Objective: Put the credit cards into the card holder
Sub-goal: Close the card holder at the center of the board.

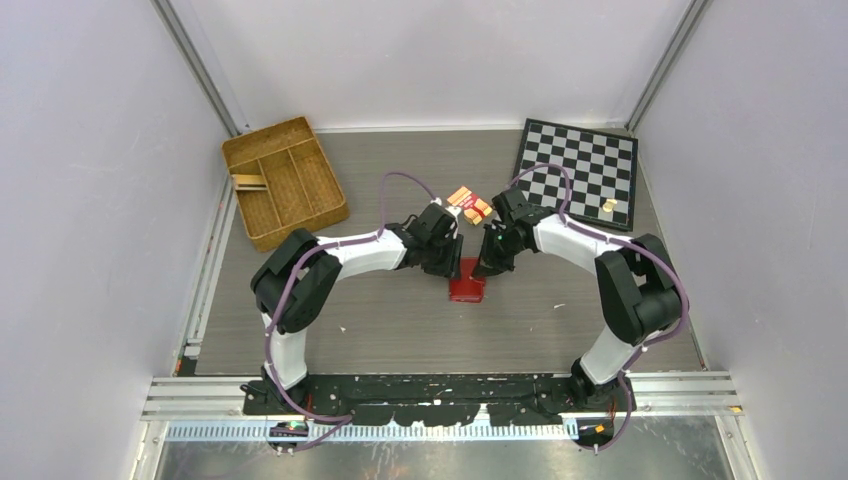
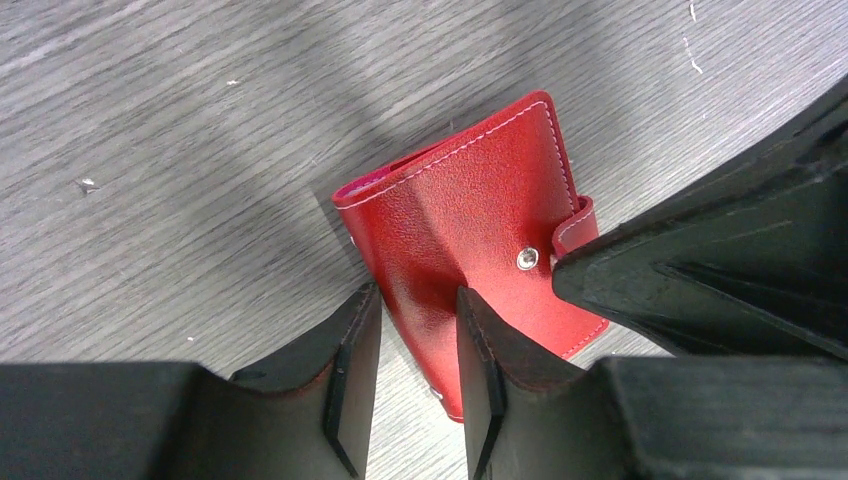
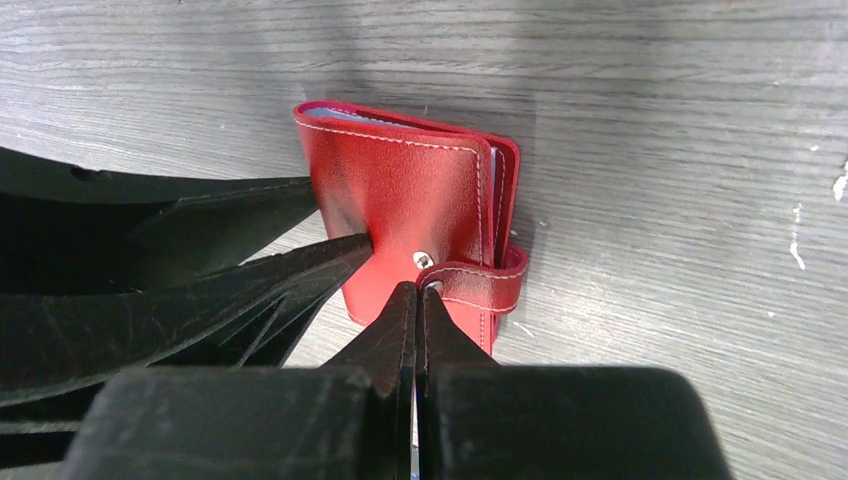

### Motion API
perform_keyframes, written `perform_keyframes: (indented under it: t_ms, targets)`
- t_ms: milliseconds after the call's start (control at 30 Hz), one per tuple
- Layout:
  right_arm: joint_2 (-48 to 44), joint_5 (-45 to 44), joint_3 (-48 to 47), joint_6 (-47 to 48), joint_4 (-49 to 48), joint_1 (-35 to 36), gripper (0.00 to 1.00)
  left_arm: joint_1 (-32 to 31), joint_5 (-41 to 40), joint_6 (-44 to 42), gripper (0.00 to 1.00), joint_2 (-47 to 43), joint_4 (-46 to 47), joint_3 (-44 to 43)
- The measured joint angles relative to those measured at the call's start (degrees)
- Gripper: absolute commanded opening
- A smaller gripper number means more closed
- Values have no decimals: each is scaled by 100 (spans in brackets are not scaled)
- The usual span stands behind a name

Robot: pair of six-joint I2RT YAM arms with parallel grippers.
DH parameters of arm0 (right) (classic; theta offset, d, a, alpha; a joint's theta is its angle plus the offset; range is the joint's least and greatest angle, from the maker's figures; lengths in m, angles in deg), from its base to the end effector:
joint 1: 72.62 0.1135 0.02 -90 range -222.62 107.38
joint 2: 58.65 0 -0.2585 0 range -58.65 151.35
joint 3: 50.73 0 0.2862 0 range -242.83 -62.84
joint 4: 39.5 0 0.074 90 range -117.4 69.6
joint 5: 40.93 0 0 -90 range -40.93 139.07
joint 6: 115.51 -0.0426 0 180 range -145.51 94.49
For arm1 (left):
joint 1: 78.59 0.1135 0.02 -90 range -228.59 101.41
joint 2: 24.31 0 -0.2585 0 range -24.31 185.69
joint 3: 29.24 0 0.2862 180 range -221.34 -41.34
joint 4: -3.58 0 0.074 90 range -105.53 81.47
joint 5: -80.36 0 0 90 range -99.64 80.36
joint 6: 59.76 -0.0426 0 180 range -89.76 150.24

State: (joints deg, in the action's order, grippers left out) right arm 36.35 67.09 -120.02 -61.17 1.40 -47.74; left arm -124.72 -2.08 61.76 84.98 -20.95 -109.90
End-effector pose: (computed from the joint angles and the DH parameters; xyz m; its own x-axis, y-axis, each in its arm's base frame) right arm 0.3082 0.1575 0.1418 -0.9747 0.1591 -0.1570 0.0698 0.8841 0.4621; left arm 0.2914 -0.3112 0.1273 -0.8750 0.1624 -0.4561 0.3658 0.8388 -0.4032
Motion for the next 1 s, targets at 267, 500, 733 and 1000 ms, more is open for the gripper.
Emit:
perform_keyframes:
  t_ms: [267,500,733,1000]
  targets:
    - [179,208,-2,7,-151,-15,1,-4,0,-48,32,24,-48,-52]
    - [225,251,-2,2,-225,-28,1,-4,0,-50,32,26,-50,-55]
    - [275,334,-2,-2,-284,-42,1,-4,0,-50,31,26,-52,-55]
    - [345,396,-2,-46,-487,-39,0,-4,0,-50,31,33,-63,-63]
